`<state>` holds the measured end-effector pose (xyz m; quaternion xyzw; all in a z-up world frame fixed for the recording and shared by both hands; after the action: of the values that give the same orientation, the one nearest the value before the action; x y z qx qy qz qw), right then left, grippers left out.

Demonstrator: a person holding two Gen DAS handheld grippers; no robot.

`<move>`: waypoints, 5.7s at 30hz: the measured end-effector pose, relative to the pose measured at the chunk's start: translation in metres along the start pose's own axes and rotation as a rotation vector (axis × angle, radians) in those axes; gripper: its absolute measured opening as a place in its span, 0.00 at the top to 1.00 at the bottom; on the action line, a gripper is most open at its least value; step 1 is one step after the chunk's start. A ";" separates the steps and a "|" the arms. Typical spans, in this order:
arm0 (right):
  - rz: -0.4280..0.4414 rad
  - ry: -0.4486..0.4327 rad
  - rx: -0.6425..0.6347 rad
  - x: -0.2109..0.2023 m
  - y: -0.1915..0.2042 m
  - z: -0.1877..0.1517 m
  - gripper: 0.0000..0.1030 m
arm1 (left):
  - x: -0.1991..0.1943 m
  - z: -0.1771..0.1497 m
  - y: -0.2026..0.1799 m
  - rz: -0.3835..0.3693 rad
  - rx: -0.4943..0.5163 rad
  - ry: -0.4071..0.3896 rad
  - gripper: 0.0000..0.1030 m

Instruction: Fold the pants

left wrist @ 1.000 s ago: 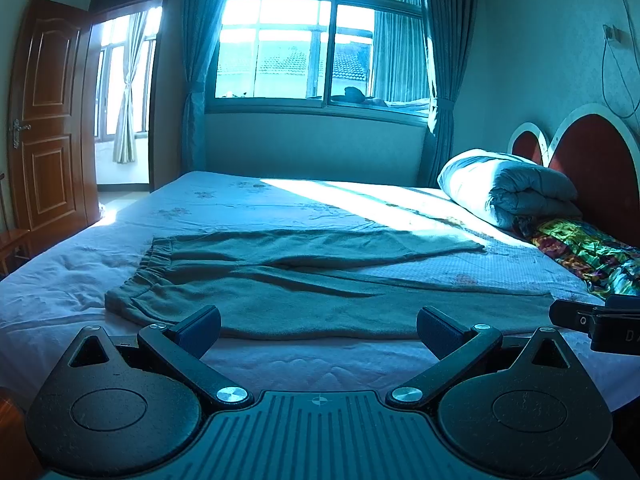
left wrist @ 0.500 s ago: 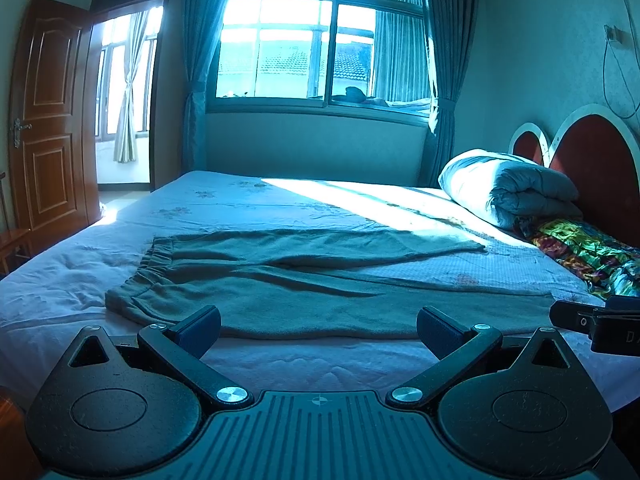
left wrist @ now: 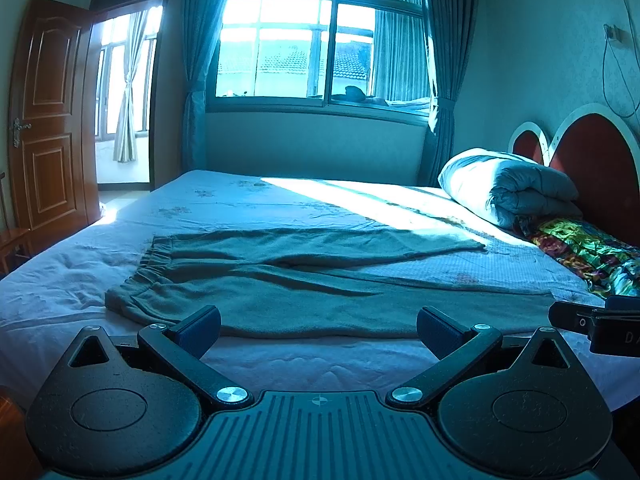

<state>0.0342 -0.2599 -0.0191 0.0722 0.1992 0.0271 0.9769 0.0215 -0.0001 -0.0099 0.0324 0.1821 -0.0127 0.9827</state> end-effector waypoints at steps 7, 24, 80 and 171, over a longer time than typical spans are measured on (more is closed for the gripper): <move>0.000 0.000 0.000 0.000 0.000 0.000 0.05 | 0.000 -0.001 0.001 -0.001 0.000 0.001 0.00; -0.001 0.002 0.000 0.000 0.001 -0.002 0.05 | -0.001 -0.001 0.000 -0.002 0.001 0.005 0.00; 0.140 0.246 -0.123 0.446 0.054 0.132 0.28 | 0.529 0.019 0.353 0.078 -0.165 0.390 0.35; 0.010 0.317 0.056 0.363 0.069 0.024 0.70 | 0.264 -0.064 0.297 0.054 -0.734 0.228 0.52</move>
<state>0.3755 -0.1654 -0.1266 0.0953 0.3513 0.0373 0.9306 0.2556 0.2972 -0.1464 -0.3155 0.2815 0.0831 0.9024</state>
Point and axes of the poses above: each gripper's, at about its wrist camera, not at the fingertips, and x roughly the way its jaws point, y to its left, z to its top, the point moved 2 cm from there along x, roughly the way its jaws point, and after that the axes turned 7 degrees about x, right-handed, at the moved point
